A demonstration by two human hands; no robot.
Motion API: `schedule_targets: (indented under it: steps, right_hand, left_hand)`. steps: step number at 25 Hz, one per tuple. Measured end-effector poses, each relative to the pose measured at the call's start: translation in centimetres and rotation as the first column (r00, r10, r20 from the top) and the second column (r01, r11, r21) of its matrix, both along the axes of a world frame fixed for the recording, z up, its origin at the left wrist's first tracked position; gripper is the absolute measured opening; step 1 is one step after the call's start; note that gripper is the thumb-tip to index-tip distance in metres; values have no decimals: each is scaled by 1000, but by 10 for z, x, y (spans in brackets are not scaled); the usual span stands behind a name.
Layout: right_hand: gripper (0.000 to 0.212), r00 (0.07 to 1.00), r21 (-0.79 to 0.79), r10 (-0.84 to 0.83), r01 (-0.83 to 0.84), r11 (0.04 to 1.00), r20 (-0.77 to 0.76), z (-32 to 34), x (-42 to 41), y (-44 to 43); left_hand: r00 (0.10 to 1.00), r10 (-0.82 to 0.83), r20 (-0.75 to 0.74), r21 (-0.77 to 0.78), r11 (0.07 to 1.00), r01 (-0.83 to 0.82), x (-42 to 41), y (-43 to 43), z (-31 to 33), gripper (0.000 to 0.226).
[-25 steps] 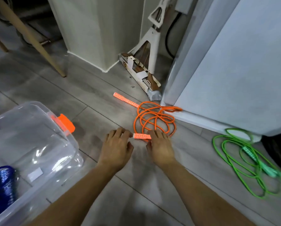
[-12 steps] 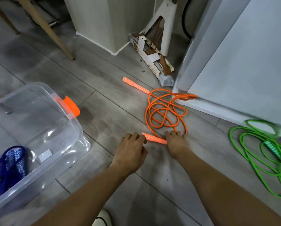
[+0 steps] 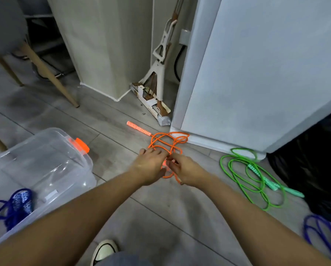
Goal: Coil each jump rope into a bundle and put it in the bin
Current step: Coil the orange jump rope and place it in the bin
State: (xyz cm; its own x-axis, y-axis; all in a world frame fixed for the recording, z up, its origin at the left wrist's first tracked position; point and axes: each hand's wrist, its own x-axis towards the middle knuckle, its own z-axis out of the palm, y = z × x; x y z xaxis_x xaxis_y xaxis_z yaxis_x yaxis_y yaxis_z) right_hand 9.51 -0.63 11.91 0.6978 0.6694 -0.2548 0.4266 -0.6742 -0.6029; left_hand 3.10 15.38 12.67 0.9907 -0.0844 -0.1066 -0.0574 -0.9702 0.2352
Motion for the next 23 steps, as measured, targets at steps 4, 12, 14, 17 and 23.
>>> schedule_targets:
  steps: [4,12,14,17,23]
  right_hand:
    - [13,966,330,-255,250,910,-28,98,-17,-29]
    - [30,887,411,-415,461,786,-203,192,-50,-117]
    - [32,901,470,-386,433,769,-197,204,-62,-127]
    - [36,914,502,-375,399,767,-154,213,-73,-129]
    - [38,920,292,-322,378,878,-224,200,-60,-184]
  left_hand:
    - [996,-59,73,-187,980,72,3,-19,85,41]
    - [983,0,182,-80,997,15,-9,-59,183,21]
    - [998,15,57,-331,944,5,-19,-85,196,26]
    - [999,-7,-33,-791,612,-22,-36,-125,204,11]
    - [962,155,224,-604,797,12,-41,-113,205,29]
